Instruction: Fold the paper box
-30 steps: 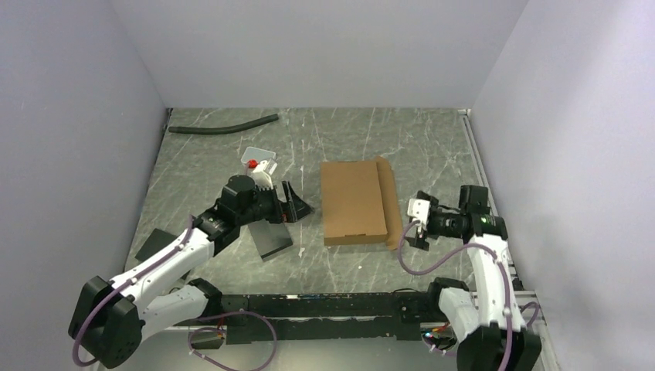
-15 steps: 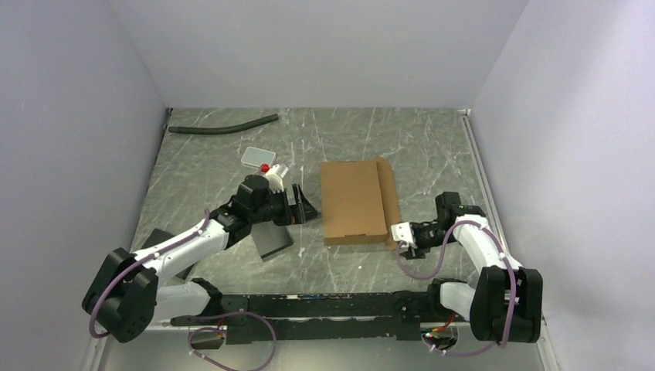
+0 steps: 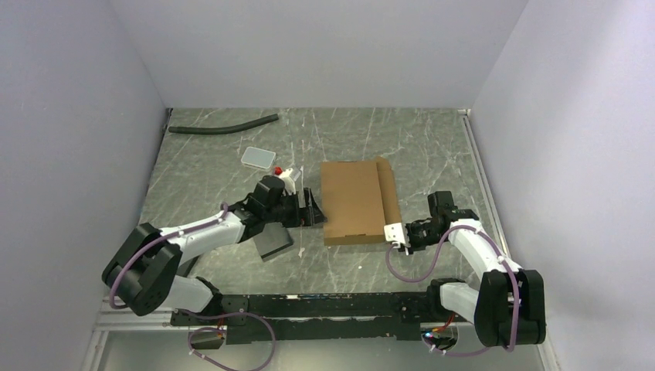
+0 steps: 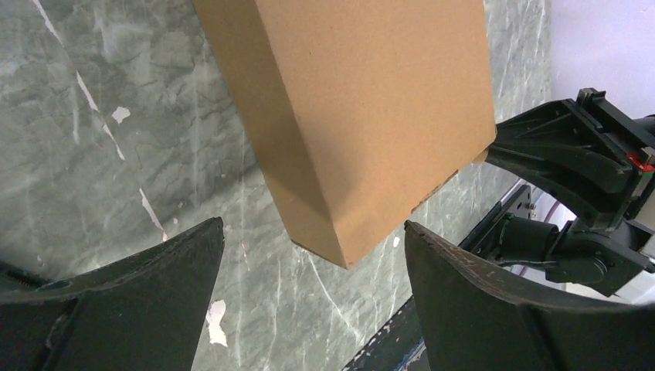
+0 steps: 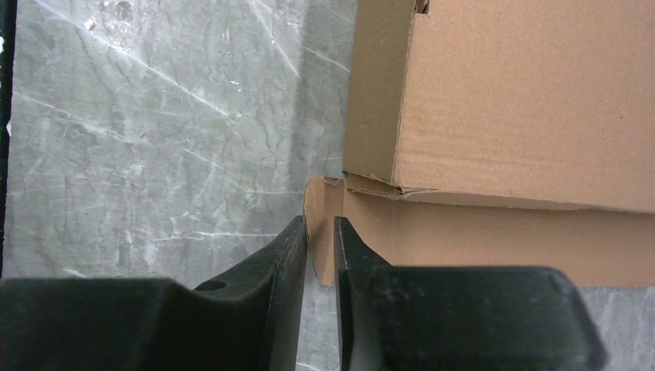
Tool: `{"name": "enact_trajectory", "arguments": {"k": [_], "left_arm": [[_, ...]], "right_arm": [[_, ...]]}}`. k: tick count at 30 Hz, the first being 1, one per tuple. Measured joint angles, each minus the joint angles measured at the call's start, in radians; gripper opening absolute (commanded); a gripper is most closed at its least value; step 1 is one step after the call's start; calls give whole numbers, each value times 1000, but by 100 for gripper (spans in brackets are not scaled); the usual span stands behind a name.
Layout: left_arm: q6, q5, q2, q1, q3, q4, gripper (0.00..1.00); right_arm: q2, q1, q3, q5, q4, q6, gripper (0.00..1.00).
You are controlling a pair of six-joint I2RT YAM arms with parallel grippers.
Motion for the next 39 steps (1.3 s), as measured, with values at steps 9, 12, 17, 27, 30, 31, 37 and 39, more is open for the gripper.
{"name": "enact_trajectory", "arguments": {"k": [9,12,17,27,30,31,37,39], "left_arm": [[23,-8,86,-15,71,-1,86],[28,-8,101,-17,87,-5,84],[44,-7,137,-19,109,-10,81],[53,-5,208,-21,136,-27,74],[53,-3,228,-21,142,-30,74],[53,-3,231,-21,143,-31,74],[53,1,235,-21,147,-37,73],[53,2,235,-21,151,-42,73]], "right_arm": [[-2,8,-1,1,25,39,3],[-2,14,-1,2,49,77,0],[-2,29,-1,6,86,163,0],[39,41,29,26,138,345,0],[50,48,37,35,149,387,0],[50,50,38,37,151,400,0],[57,55,47,53,159,470,0],[68,58,58,58,154,491,0]]}}
